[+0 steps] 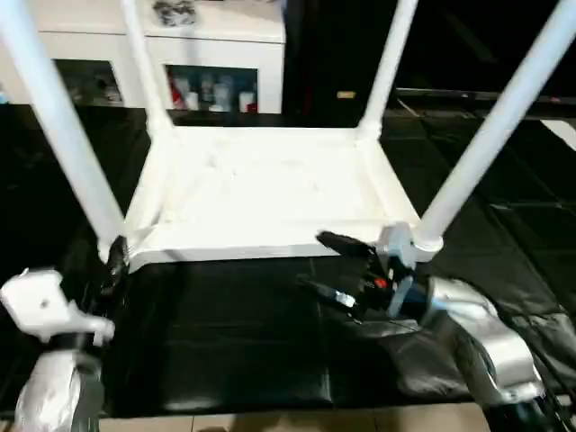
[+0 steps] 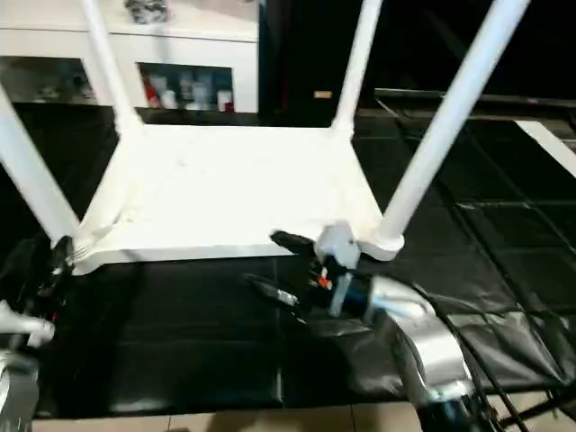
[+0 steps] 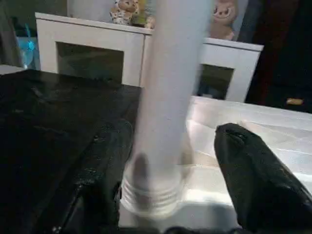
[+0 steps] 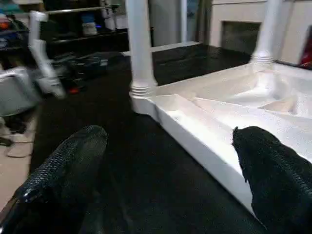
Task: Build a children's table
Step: Move to table, then rotate table base
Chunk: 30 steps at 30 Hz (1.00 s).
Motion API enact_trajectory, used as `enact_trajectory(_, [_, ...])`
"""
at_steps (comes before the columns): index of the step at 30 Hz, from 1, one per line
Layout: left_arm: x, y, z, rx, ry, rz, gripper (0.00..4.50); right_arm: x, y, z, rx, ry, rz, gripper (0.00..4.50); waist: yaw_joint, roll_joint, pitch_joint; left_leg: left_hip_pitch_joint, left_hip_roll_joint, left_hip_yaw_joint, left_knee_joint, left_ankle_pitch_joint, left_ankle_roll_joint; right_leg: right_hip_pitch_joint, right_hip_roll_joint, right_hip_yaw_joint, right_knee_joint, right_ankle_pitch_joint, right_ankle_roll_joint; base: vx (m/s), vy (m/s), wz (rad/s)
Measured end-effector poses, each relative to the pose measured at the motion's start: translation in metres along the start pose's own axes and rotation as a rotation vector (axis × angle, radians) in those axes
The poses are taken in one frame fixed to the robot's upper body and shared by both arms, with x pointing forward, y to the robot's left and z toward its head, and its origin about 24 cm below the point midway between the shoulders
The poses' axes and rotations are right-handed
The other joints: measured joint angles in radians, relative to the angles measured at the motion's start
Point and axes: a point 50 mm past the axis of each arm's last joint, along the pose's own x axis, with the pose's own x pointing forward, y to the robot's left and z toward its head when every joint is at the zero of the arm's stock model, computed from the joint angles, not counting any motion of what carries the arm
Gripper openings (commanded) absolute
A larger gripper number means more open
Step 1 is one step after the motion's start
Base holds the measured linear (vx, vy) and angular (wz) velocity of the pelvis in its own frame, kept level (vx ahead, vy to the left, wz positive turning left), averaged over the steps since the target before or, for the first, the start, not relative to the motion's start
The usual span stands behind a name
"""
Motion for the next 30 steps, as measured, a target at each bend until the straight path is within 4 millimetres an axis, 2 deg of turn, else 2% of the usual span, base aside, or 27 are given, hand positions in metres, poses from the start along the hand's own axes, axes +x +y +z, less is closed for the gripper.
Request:
enact_trajectory(4, [0.023,0.011,0.000,0.041,0.022,-0.035,3.61,0.005,-0.002,0.005,-0.019,-0.016,0.014,4.50,-0.006,-0.001,0.000,0.001,-0.001,0.000,0.001,0.001,-0.001,-0.001,-0.001,0.001,0.003,0.000,0.000,0.000,0.000,0.00])
enact_trajectory(9, [0.045,0.018,0.001,0.051,0.039,-0.052,4.02,0.003,-0.005,-0.001,-0.015,0.015,0.000,4.50,-0.004,0.001,0.001,0.002,0.000,0.000,0.001,0.001,-0.001,-0.001,-0.001,0.001,0.006,-0.001,-0.001,0.000,0.000,0.00])
enact_trajectory(12, [0.059,0.023,0.006,0.040,0.033,-0.053,4.16,0.003,-0.005,-0.001,-0.027,0.026,-0.005,4.50,-0.005,0.001,0.001,0.002,0.000,-0.001,0.001,0.002,-0.002,-0.001,-0.001,0.000,0.007,-0.001,-0.001,0.000,0.000,0.00])
enact_trajectory(14, [0.067,0.025,0.011,0.035,0.027,-0.075,4.42,0.002,-0.004,-0.003,-0.031,0.048,0.004,4.50,-0.007,0.002,0.001,0.003,0.000,-0.001,0.001,0.002,-0.003,-0.001,-0.001,0.001,0.007,0.000,-0.002,0.000,0.000,0.00])
enact_trajectory(16, [0.071,0.025,0.015,0.028,0.018,-0.108,4.42,0.002,-0.005,-0.005,-0.033,0.058,-0.002,4.50,-0.008,0.002,0.001,0.003,0.000,-0.001,0.001,0.002,-0.003,-0.001,-0.001,0.001,0.007,0.000,-0.002,0.000,0.000,0.00])
enact_trajectory(23, [0.066,0.013,0.008,-0.093,0.092,-0.331,4.42,0.001,-0.017,-0.021,-0.021,0.192,-0.122,4.50,-0.005,0.001,0.001,0.003,0.000,0.003,0.001,0.002,-0.003,-0.001,-0.001,0.001,0.007,-0.001,-0.003,0.000,0.000,0.00])
enact_trajectory(27, [0.043,0.008,0.012,-0.156,0.134,-0.533,4.42,0.000,-0.030,-0.034,-0.049,0.328,-0.228,4.50,-0.004,0.001,0.001,0.003,0.000,0.004,0.001,0.002,-0.003,-0.001,-0.001,0.001,0.007,-0.003,-0.006,0.000,0.000,0.00])
enact_trajectory(29, [0.034,-0.001,0.011,-0.192,0.153,-0.619,4.42,-0.002,-0.036,-0.041,-0.043,0.372,-0.285,4.50,0.003,0.002,0.002,0.002,0.000,0.007,0.001,0.002,-0.003,-0.002,-0.002,0.000,0.007,-0.004,-0.007,0.000,0.000,0.00])
enact_trajectory(30, [0.029,0.000,0.013,-0.198,0.167,-0.642,4.42,0.000,-0.038,-0.042,-0.033,0.374,-0.301,4.50,0.000,0.001,0.002,0.003,0.001,0.008,0.000,0.002,-0.003,-0.002,-0.002,0.001,0.008,-0.004,-0.007,0.000,0.000,0.00])
